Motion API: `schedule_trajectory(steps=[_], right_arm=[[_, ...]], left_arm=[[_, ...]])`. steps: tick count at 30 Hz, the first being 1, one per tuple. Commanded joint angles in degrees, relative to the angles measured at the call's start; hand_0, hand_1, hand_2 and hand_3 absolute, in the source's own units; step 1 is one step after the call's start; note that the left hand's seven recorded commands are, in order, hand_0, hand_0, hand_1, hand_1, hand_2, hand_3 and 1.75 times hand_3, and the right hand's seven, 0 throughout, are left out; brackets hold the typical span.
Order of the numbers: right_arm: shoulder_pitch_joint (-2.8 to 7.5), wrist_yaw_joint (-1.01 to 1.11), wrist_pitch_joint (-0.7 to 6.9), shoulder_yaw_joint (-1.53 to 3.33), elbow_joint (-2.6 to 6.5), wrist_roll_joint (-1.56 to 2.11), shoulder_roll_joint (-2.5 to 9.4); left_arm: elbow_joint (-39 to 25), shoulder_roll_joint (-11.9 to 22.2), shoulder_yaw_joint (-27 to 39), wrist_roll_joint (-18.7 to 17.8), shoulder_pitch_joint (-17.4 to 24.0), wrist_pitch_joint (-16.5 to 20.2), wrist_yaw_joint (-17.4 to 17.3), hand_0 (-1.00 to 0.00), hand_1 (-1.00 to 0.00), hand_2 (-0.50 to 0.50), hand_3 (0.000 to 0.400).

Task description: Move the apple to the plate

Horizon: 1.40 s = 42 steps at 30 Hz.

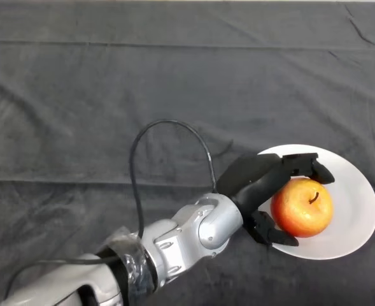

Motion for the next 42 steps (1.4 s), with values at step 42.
schedule_trajectory(steps=[42], right_arm=[[-0.42, 0.01, 0.18, -0.89, 0.42, 1.09, -0.14]], left_arm=[[-9.83, 19.85, 28.3, -8.46, 4.66, -7.01, -3.22, 0.0, 0.0, 0.0, 0.0]])
